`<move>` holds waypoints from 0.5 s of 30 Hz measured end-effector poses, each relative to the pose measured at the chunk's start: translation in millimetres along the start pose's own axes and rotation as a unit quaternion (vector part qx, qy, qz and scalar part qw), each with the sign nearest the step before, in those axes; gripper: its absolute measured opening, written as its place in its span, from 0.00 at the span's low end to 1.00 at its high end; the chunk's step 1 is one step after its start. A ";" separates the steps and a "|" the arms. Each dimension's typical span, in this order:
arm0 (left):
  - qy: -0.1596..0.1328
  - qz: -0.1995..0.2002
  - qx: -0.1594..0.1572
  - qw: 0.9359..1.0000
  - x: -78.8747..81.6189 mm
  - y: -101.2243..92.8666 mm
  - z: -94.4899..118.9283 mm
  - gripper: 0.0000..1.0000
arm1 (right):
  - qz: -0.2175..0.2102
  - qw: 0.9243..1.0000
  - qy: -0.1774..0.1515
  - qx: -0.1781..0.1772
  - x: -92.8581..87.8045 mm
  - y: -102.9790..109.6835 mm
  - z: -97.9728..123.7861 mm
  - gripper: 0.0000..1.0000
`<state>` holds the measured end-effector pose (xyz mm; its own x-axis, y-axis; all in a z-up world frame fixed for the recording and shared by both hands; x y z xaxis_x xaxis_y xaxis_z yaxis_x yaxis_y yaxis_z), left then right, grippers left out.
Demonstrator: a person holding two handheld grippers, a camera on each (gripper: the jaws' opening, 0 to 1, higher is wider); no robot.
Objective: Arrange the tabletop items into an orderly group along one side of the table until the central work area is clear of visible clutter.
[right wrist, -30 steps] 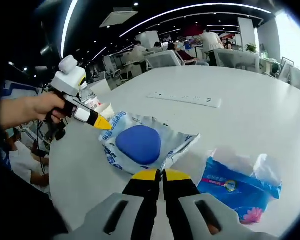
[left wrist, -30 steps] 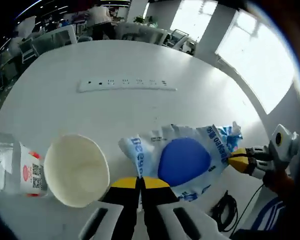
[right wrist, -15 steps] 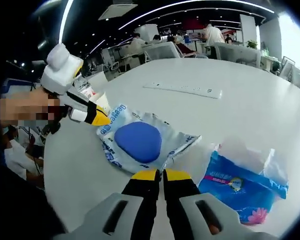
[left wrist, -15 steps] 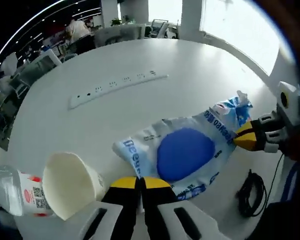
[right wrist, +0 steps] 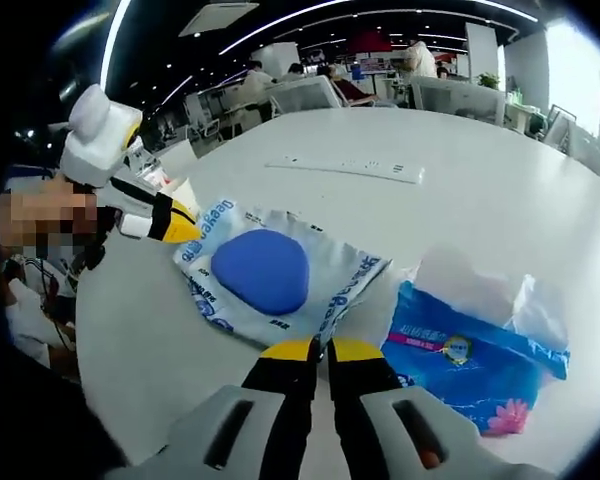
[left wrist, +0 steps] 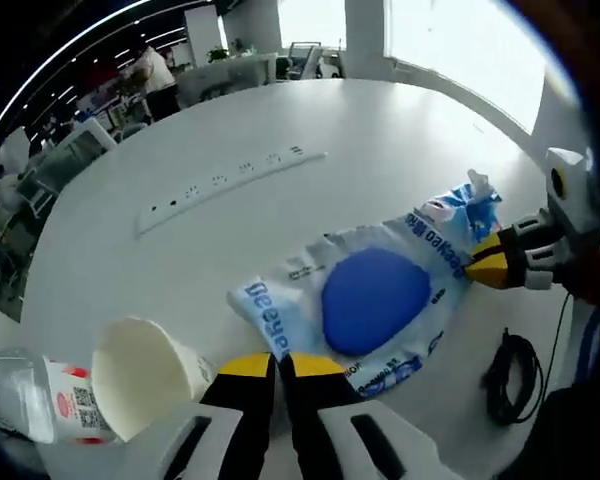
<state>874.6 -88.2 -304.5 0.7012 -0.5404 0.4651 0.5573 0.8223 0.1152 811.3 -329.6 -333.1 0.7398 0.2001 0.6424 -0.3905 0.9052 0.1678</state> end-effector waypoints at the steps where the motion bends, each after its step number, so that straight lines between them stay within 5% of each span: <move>1: -0.006 -0.018 0.006 1.000 1.4 1.4 1.1 0.03 | -0.003 1.000 -0.001 0.000 0.0 -0.3 -0.2 0.01; 4: -0.005 -0.040 0.015 0.999 3.0 3.2 5.2 0.00 | -0.007 1.000 -0.002 0.002 -0.3 0.5 1.5 0.01; 15: -0.028 -0.013 -0.004 1.000 6.2 0.7 15.9 0.02 | -0.021 1.000 -0.004 0.004 5.1 -1.7 11.1 0.07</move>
<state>872.2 -88.1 -287.6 0.6608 -0.5497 0.5111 0.5783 0.8069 0.1202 809.7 -334.3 -321.8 0.7508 0.1588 0.6412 -0.3636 0.9097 0.2005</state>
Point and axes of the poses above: the point that each gripper's makers call its tool centre point, and the gripper's own axes: z roughly backward along the fingers, y roughly to its left, x roughly out of its top, the point moved 9 cm from there along z, roughly backward along the fingers, and after that the axes turned 5 degrees about y, right-handed, at the moved point
